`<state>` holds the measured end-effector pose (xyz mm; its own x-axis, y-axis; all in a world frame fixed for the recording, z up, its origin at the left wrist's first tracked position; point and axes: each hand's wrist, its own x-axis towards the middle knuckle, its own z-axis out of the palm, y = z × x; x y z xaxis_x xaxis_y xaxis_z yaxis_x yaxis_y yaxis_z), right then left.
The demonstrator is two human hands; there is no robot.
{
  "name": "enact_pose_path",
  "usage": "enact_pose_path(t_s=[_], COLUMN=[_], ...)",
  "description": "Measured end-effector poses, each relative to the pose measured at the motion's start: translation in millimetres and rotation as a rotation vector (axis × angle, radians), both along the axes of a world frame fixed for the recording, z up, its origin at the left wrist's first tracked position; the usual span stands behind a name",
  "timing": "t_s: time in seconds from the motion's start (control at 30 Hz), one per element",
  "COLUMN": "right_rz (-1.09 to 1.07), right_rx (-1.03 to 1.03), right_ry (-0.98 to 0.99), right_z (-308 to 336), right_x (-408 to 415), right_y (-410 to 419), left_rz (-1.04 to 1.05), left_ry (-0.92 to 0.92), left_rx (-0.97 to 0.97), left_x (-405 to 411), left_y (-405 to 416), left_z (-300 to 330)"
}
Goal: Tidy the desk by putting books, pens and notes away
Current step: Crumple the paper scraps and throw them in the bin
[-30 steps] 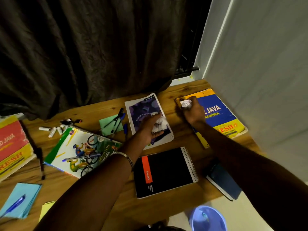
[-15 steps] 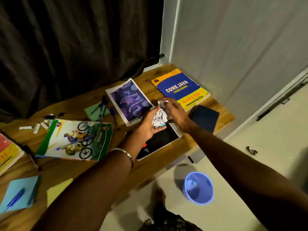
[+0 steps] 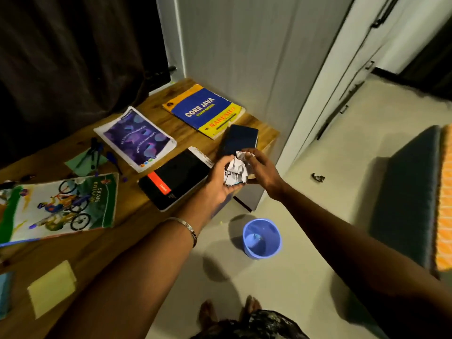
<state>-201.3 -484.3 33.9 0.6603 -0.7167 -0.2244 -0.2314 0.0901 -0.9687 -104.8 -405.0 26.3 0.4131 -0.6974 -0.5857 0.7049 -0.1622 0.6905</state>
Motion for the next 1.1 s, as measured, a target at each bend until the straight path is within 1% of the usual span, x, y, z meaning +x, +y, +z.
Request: enact_pose_path(t_s=[0.2,0.3,0.43,0.53,0.7,0.87,0.93,1.1], right_rz=[-0.065,-0.102,-0.12,-0.104,-0.064,-0.019,-0.023,-0.094], right_rx=[-0.005,0.026,0.069,0.099,0.095,0.094,0.125,0.233], right_ry=[0.044,0.055,0.043,0.086,0.13,0.227,0.252,0.3], right_z=[-17,-32,-52,-77,-129,-192,-220,-293], right_x=[-56,-91,-124,-139,-151,-151,-150,-151], right_y=[-24,-44,-70,-91,-114,-124,-126,-126], left_rz=[-0.114,-0.155,-0.169,-0.159,-0.177,-0.201,-0.229,-0.222], left_ry=[-0.023,-0.027,-0.014,-0.008,0.027,0.045,0.044,0.07], left_rx=[0.034,0.067,0.098,0.156,0.25,0.371,0.391,0.424], left_x=[-47,-80,-111,-124,-132,-129,-128,-127], left_y=[-34,-57,-89,-107,-125,-129,-130,-134], left_z=[-24,-42,-66,-84,-130,-187,-213,-285])
